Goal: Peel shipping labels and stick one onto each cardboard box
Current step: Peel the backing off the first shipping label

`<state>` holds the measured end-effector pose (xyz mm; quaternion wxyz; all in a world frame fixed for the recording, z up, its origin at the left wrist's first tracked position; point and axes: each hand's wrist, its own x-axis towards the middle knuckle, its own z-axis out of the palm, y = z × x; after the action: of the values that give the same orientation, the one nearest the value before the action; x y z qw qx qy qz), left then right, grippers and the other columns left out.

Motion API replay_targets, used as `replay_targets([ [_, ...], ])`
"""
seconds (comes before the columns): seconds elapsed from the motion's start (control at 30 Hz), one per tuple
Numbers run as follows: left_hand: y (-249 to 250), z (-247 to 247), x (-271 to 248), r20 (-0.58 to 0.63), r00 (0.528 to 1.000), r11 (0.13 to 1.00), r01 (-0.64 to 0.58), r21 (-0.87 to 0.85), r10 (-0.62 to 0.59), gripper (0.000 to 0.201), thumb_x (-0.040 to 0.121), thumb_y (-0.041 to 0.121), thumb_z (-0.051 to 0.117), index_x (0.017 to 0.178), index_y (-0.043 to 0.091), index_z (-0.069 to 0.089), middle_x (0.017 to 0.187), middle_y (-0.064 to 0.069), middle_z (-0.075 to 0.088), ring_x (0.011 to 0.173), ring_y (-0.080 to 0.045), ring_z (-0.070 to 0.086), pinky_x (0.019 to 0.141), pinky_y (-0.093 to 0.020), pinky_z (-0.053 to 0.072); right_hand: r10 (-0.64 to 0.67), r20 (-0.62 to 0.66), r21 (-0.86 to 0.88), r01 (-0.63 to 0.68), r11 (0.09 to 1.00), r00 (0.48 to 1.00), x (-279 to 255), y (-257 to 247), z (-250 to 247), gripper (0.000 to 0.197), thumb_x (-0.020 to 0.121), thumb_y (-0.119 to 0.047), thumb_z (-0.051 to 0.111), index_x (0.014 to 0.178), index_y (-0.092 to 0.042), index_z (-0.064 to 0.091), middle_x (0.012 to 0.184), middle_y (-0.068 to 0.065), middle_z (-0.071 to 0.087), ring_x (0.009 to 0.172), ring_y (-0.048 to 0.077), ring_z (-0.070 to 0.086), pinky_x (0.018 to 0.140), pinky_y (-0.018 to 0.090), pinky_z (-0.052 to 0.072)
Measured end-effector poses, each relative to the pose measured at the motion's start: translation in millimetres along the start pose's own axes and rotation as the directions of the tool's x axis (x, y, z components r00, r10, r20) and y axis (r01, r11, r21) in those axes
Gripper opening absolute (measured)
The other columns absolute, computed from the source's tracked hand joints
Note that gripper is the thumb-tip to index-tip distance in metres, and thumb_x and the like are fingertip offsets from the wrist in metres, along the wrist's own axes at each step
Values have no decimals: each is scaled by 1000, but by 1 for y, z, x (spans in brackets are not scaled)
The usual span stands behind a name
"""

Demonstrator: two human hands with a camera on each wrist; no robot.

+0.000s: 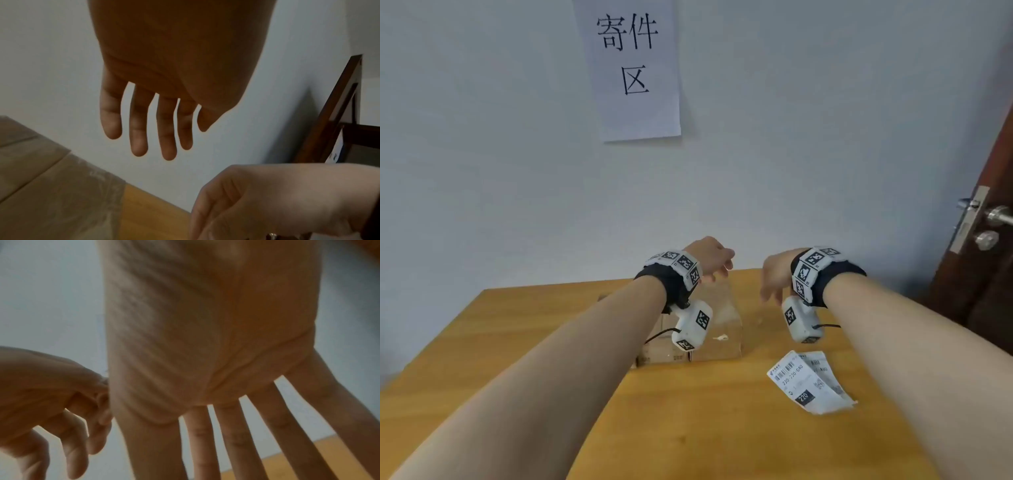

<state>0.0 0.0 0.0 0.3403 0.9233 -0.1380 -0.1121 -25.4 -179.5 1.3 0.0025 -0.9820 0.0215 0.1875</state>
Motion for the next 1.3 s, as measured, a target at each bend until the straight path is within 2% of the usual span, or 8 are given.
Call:
replay_targets([
  [0.33,-19,64,55,157,987,998,-37,59,28,30,111,33,47,107,17,71,101,3,72,83,-11,60,64,-25,53,83,334,-110,-49,993,939,90,48,78,73,38,-73,87,99,-33,80,102,-10,80,100,19,76,94,45,59],
  [0.53,-20,81,77,184,981,997,-60,38,52,29,111,31,49,113,14,71,107,1,73,84,-15,63,63,-23,49,67,436,-141,-5,990,898,99,56,101,70,58,-57,90,119,-23,78,115,0,78,102,24,76,92,45,62],
  [0.67,-23,86,87,208,977,998,-48,39,39,27,110,32,49,100,18,70,101,6,74,78,-22,60,59,-24,49,75,405,-160,-11,987,911,122,71,122,75,39,-62,86,106,-29,81,99,-6,81,89,21,78,86,47,63],
  [0.9,-31,88,93,206,977,999,-47,-12,48,27,109,30,50,91,21,69,93,9,72,80,-25,59,60,-28,47,70,385,-133,-20,991,920,117,74,120,52,47,-58,84,94,-35,83,92,-8,81,85,20,79,82,44,64],
  [1.03,-34,82,88,188,981,998,-47,-39,53,28,110,30,49,92,21,68,92,10,72,86,-25,59,57,-25,43,47,357,34,-64,997,933,101,65,101,10,71,-47,84,77,-39,84,83,-13,80,84,15,77,86,35,62],
  [1.13,-37,74,83,158,986,997,-52,-54,60,28,110,29,49,91,22,68,91,10,72,88,-23,58,59,-25,44,52,319,28,-65,998,946,110,62,101,36,82,-31,75,46,-32,70,53,-14,64,62,14,61,76,28,54],
  [1.23,-42,65,76,130,990,997,-48,-61,55,28,110,29,50,91,21,68,89,9,72,89,-22,58,59,-25,44,62,158,113,-80,990,986,105,55,93,7,91,-24,77,91,-20,82,86,-3,77,83,17,73,84,30,61],
  [1.3,-44,59,72,122,992,997,-34,-68,42,28,110,28,49,93,20,69,88,8,71,90,-20,59,60,-25,44,69,20,147,-71,987,997,103,55,90,16,96,-21,73,109,-14,79,106,2,77,100,21,73,88,32,60],
])
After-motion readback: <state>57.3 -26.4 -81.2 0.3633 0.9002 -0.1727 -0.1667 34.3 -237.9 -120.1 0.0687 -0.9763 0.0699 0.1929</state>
